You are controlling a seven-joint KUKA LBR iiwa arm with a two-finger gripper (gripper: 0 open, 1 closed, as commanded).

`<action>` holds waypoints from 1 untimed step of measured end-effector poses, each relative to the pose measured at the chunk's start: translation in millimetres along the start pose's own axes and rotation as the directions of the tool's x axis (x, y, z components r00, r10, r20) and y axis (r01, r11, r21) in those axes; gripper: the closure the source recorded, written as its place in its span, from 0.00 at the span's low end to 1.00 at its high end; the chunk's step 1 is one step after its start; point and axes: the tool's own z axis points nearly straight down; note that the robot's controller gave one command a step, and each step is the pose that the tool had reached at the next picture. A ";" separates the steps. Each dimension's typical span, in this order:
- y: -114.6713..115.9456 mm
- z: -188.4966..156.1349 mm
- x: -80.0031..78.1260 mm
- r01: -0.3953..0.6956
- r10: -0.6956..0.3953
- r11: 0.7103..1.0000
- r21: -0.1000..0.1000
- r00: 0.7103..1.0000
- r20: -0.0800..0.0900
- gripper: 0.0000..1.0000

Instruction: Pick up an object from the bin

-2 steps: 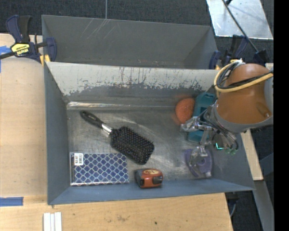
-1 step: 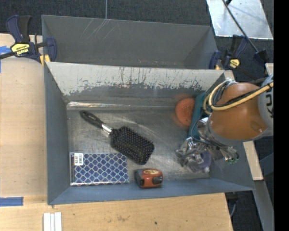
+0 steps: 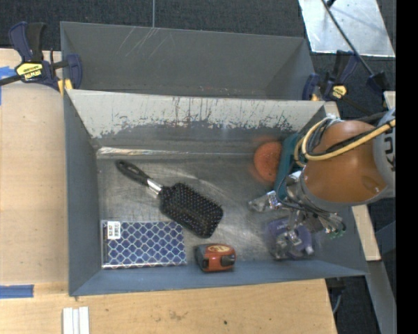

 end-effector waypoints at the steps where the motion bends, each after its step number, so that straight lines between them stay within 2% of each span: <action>1: 0.0 0.0 0.0 0.000 0.000 1.000 0.000 1.000 0.000 0.00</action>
Offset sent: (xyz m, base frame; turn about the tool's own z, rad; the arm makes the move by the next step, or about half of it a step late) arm 0.0291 -0.0639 0.0347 -0.3329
